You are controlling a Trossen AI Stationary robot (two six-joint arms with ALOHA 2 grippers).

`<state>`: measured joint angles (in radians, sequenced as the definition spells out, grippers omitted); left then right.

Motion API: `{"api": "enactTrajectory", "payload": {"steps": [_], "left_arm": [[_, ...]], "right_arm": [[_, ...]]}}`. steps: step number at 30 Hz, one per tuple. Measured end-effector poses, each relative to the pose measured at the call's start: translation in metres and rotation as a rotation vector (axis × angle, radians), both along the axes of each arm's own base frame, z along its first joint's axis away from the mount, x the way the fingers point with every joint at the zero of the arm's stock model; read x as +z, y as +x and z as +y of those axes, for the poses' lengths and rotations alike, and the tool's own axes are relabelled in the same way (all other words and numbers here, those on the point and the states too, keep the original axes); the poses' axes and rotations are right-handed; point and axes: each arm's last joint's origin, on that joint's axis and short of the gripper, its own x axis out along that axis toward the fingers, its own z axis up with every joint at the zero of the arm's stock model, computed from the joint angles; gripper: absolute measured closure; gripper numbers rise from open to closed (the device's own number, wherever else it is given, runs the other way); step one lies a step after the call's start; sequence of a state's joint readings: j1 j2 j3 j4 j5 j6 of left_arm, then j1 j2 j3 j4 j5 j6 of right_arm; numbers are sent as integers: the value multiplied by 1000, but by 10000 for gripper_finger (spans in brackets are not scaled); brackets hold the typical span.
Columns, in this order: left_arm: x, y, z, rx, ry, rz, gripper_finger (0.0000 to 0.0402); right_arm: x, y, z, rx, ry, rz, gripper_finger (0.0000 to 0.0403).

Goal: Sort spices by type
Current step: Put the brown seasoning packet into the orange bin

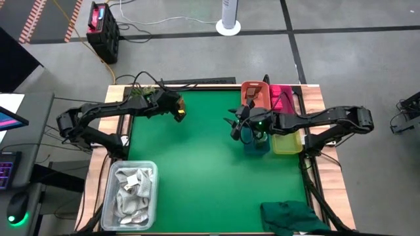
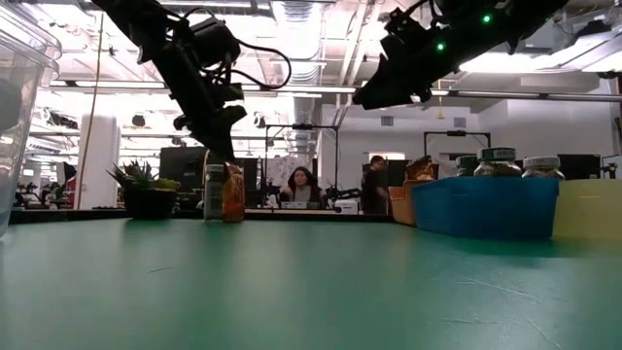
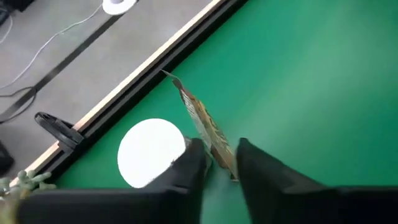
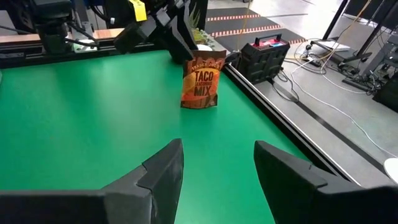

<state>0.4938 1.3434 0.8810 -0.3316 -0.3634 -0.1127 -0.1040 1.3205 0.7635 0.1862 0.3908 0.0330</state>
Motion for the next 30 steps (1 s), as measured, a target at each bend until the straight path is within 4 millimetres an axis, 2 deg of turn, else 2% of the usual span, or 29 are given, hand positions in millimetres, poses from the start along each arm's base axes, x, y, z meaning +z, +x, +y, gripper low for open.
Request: {"api": "enactTrajectory", "payload": {"steps": [3, 5, 12, 17, 22, 25, 30], "left_arm": [[-1, 1, -1, -47, -15, 7, 378], [-1, 1, -2, -78, -38, -7, 393], [10, 7, -4, -229, -87, -42, 401], [18, 16, -11, -415, -149, -129, 401], [19, 23, -27, -573, -179, -149, 401], [20, 29, -39, -632, -184, -154, 401], [20, 43, -59, -698, -182, -208, 401]], "right_arm": [[0, 0, 0, 0, 1, 5, 177], [-2, -1, 0, 0, 2, 18, 177], [-7, -3, 1, 3, 7, 78, 177], [-5, 0, 8, 61, -18, 68, 177], [-1, 6, 15, 218, -17, 10, 177], [-2, 9, 18, 241, -32, 9, 177], [-8, 29, 25, 280, -31, 44, 167]]}}
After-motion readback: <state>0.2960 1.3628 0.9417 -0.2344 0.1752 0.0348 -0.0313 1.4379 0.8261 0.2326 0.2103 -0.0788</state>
